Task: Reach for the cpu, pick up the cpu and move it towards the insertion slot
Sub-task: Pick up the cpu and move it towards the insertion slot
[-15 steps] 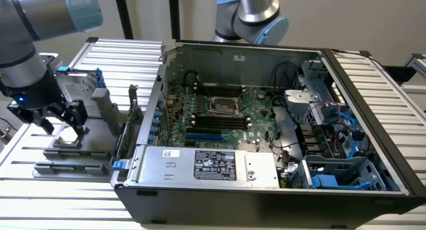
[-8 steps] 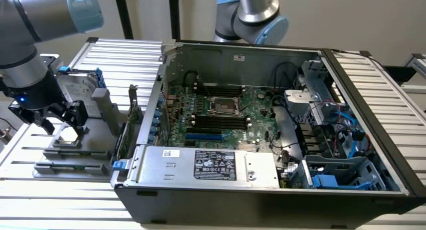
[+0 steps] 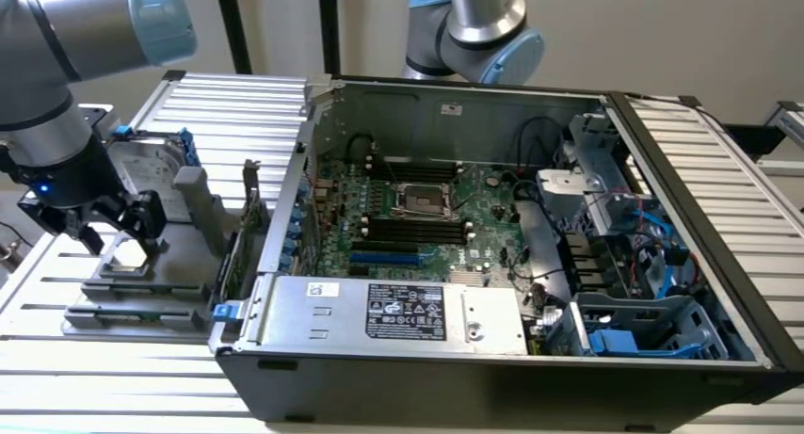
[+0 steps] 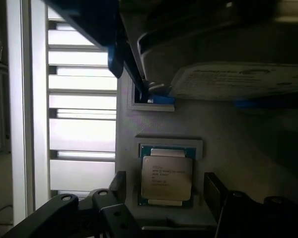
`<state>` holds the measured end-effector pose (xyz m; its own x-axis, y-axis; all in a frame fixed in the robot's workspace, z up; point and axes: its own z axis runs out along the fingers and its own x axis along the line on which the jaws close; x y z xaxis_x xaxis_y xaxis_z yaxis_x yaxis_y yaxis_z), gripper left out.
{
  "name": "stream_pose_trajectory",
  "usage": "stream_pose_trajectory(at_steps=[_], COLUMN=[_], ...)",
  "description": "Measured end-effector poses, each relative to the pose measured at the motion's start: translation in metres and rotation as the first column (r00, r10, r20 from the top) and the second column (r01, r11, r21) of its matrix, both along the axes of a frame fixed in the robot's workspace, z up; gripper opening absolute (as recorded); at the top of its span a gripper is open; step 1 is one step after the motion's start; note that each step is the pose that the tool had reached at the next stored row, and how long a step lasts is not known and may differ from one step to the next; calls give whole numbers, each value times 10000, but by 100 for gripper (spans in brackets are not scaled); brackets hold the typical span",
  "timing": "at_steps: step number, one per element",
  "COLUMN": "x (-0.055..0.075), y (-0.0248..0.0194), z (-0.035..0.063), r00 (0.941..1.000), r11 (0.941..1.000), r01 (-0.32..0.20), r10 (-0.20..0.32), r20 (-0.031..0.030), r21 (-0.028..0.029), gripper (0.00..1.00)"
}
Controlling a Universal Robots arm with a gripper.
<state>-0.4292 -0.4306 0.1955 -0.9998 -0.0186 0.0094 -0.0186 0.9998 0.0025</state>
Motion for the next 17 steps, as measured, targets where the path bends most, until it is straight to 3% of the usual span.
stream_pose_trajectory(at_steps=[17], x=[31], y=[3], z=[-63], r00=[9999], r11=[9999], r01=[100], r10=[-100], r20=[1], r21=[-7], gripper=[73])
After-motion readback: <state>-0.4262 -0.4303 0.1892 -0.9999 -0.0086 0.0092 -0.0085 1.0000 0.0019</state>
